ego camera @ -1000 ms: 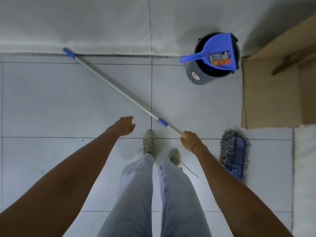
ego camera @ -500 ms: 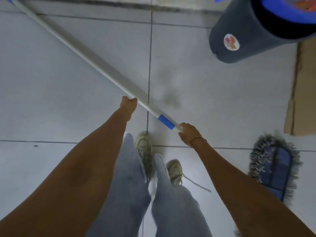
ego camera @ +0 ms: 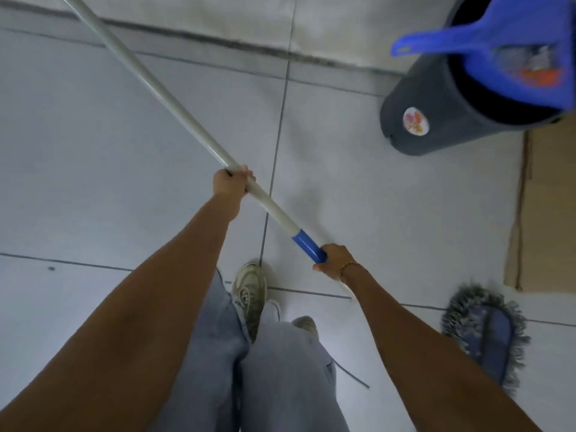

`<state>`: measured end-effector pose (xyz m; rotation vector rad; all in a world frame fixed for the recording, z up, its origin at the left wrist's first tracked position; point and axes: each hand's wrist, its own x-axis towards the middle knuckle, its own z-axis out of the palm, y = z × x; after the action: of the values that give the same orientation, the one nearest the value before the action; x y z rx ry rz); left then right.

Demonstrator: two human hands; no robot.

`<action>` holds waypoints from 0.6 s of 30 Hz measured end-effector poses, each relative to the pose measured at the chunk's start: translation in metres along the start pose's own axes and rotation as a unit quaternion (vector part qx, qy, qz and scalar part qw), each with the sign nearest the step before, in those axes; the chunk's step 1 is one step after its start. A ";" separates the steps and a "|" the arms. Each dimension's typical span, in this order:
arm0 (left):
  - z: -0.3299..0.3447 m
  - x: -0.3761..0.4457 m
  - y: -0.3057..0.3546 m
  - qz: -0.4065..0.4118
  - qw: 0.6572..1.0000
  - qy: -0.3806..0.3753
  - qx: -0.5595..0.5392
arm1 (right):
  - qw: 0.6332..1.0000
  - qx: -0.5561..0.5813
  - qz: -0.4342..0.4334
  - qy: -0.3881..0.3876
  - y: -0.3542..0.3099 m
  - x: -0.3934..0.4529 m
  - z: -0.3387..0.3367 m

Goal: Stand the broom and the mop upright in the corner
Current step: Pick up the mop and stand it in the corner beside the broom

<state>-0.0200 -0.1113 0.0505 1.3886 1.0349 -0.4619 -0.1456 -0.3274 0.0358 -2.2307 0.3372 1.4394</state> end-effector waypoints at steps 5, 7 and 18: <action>-0.007 -0.201 0.115 0.140 0.987 -0.050 0.061 | 0.997 0.029 -0.020 0.065 -0.021 -0.166 -0.070; 0.004 -0.270 0.154 0.197 0.970 -0.051 0.132 | 0.994 0.040 -0.023 0.094 -0.027 -0.223 -0.095; 0.089 -0.595 0.351 0.472 0.836 -0.176 0.215 | 0.913 0.202 -0.070 0.347 -0.048 -0.488 -0.230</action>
<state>-0.0168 -0.3044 0.7193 1.9232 -0.1459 -0.1806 -0.1483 -0.4226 0.5687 -2.2698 0.6183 0.3987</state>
